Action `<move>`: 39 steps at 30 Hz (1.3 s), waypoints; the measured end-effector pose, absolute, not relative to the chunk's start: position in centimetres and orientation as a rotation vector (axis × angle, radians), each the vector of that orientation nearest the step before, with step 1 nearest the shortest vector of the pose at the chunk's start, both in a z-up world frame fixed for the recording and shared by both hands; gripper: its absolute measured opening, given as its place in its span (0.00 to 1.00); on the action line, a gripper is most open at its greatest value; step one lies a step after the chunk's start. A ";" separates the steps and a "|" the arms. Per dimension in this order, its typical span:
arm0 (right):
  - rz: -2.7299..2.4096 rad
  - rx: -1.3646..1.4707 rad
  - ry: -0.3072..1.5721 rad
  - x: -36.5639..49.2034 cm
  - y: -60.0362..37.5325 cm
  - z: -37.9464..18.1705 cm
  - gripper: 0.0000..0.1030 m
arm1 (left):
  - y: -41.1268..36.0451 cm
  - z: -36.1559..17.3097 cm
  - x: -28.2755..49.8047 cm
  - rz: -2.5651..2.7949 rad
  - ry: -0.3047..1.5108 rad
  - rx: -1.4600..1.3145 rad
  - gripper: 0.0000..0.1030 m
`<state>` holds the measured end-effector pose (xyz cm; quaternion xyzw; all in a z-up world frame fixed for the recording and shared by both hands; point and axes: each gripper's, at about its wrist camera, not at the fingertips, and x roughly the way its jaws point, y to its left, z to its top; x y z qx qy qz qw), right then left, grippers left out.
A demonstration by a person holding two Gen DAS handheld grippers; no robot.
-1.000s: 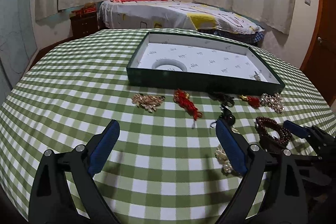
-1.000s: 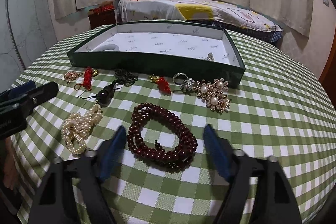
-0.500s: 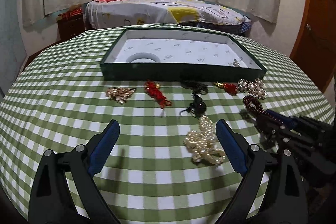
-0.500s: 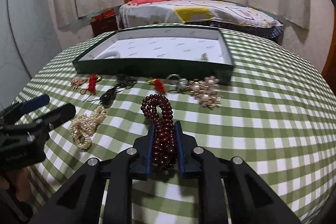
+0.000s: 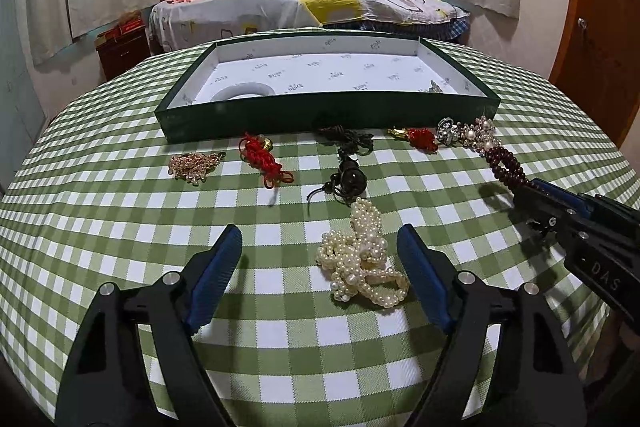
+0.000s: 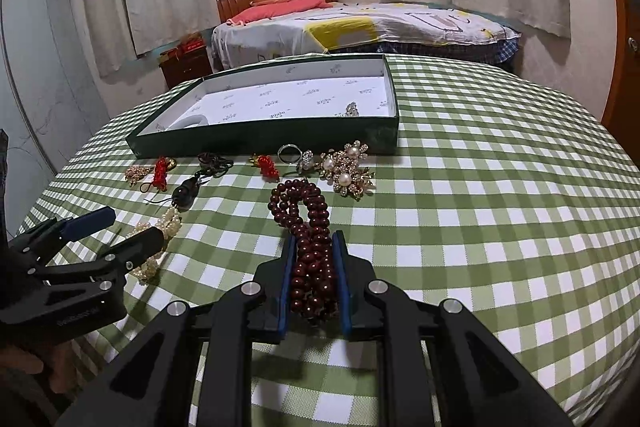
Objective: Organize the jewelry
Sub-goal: 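Grasp the dark red bead bracelet with the right tool, then grasp the pearl strand with the left tool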
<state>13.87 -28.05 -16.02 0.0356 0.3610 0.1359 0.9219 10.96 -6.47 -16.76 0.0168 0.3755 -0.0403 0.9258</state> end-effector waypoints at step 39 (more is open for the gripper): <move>0.278 0.071 0.734 13.5 -27.8 -16.3 0.18 | -7.5 -16.5 10.1 -0.164 0.745 0.053 0.20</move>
